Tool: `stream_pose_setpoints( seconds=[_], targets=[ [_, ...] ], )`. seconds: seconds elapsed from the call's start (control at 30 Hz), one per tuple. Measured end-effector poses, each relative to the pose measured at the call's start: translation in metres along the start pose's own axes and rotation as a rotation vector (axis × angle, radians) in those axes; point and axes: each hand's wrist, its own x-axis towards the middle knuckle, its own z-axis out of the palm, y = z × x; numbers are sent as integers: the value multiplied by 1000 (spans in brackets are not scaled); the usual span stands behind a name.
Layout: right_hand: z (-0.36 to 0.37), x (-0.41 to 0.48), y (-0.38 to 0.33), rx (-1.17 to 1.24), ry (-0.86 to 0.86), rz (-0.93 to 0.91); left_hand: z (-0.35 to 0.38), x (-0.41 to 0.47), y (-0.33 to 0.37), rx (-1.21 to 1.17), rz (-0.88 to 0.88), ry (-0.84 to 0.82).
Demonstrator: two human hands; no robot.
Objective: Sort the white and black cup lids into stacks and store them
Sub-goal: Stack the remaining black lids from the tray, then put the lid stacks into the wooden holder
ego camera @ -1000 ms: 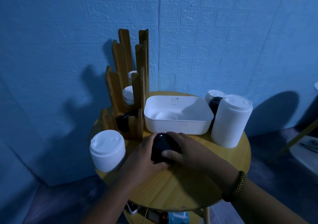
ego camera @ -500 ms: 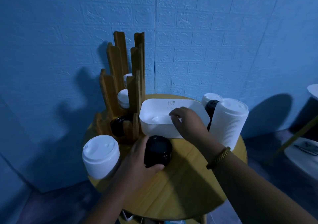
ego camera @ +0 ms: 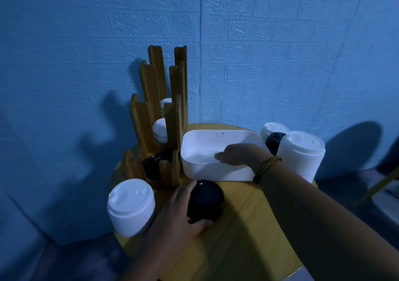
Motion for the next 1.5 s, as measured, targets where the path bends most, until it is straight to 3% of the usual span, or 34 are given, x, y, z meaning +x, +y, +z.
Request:
stream_pose_setpoints(
  seconds=[0.07,0.13,0.2,0.23,0.33,0.53,0.67,0.87,1.0,1.2,1.3,1.4,1.5],
  targets=[
    [-1,-5,-3,99,64,-5,1,0,1,0,-4,3],
    [3,-5,1,35,148,-69,1,0,1,3,-3,2],
    [6,-7,4,288,226,-49,2,0,1,10,3,-1],
    [7,-9,5,427,314,-47,1,0,1,9,7,-2],
    [16,-18,10,464,579,-97,1,-2,1,8,23,4],
    [27,-57,12,682,731,-235,-1,-7,3,37,72,19],
    [46,-100,14,998,627,-333,-2,-12,7,38,112,110],
    [78,-136,21,1596,87,-340,-4,-15,2,-31,180,210],
    [93,-139,20,1586,-86,-263,-3,-18,5,-186,221,182],
    [103,-154,10,1480,47,-177,-3,-27,12,-226,213,118],
    [106,-166,16,1293,173,-273,-6,-31,10,-343,165,24],
    [103,-177,25,1153,84,-471,-13,-33,9,-361,170,-58],
    [103,-174,28,916,179,-520,-20,-33,11,-324,189,-99]
  ],
)
